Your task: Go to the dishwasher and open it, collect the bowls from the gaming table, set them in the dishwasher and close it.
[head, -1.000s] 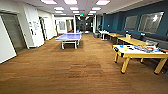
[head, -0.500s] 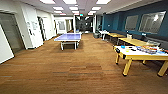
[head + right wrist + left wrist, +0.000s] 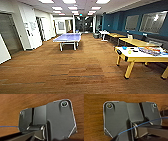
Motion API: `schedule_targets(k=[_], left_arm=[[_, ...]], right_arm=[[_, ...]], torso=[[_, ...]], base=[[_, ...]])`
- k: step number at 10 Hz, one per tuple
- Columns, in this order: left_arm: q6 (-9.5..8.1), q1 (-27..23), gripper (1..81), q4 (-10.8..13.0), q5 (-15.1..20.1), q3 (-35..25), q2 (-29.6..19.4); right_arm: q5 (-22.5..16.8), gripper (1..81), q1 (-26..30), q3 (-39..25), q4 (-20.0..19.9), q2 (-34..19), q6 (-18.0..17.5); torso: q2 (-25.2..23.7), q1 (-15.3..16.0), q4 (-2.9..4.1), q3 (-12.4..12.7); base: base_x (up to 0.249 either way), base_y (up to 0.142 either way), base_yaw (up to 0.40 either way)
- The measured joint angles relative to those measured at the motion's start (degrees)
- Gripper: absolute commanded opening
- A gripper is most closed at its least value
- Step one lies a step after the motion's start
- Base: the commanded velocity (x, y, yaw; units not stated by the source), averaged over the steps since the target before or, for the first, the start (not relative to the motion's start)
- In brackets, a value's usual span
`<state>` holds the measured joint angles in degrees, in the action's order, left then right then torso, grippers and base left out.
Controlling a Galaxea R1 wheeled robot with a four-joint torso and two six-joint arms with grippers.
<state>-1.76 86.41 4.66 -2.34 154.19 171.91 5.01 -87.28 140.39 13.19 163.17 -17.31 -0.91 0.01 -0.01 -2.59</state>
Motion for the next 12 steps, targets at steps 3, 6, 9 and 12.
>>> schedule_targets(k=[3, 6, 9, 12], left_arm=[[0.0, 0.0, 81.1, 0.0, 0.0, 0.0, 0.1], [0.0, 0.0, 81.1, 0.0, 0.0, 0.0, 0.1], [0.02, 0.0, 81.1, 0.0, 0.0, 0.0, 0.1], [0.02, 0.0, 81.1, 0.0, 0.0, 0.0, 0.1]], right_arm=[[0.0, 81.1, 0.0, 0.0, 0.0, -0.1, 0.0], [0.0, 81.1, 0.0, 0.0, 0.0, -0.1, 0.0], [0.0, 81.1, 0.0, 0.0, 0.0, -0.1, 0.0], [0.0, 81.1, -0.1, 0.0, 0.1, -0.1, 0.0]], torso=[[0.0, 0.0, 0.0, 0.0], [0.0, 0.0, 0.0, 0.0], [0.0, 0.0, 0.0, 0.0], [0.0, 0.0, 0.0, 0.0]], base=[[0.24, 0.0, 0.0], [0.24, 0.0, 0.0], [0.241, 0.0, 0.0], [0.241, 0.0, 0.0]])
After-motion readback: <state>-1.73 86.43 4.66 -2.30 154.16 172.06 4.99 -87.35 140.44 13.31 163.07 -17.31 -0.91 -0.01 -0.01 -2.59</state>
